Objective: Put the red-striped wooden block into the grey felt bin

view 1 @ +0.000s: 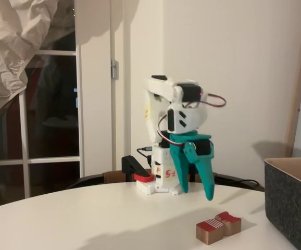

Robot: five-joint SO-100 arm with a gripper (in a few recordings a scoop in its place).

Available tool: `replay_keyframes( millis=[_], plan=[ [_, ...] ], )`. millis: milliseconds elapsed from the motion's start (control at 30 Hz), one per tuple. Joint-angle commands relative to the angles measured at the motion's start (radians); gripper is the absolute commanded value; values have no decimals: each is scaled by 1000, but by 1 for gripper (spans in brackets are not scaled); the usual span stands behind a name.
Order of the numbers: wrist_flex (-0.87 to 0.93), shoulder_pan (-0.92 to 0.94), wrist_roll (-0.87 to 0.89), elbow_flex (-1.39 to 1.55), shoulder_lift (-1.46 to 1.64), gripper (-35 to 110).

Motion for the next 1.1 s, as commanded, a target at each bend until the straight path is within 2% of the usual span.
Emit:
replay_keyframes(
  millis=[0, 467, 633, 1067],
  plan=[
    [15, -54, -15, -23, -38, 28],
    [-84, -176, -146, -155, -118, 28],
    [-164, -169, -150, -169, -172, 28],
    [-172, -87, -106, -184, -310, 31]
  ],
)
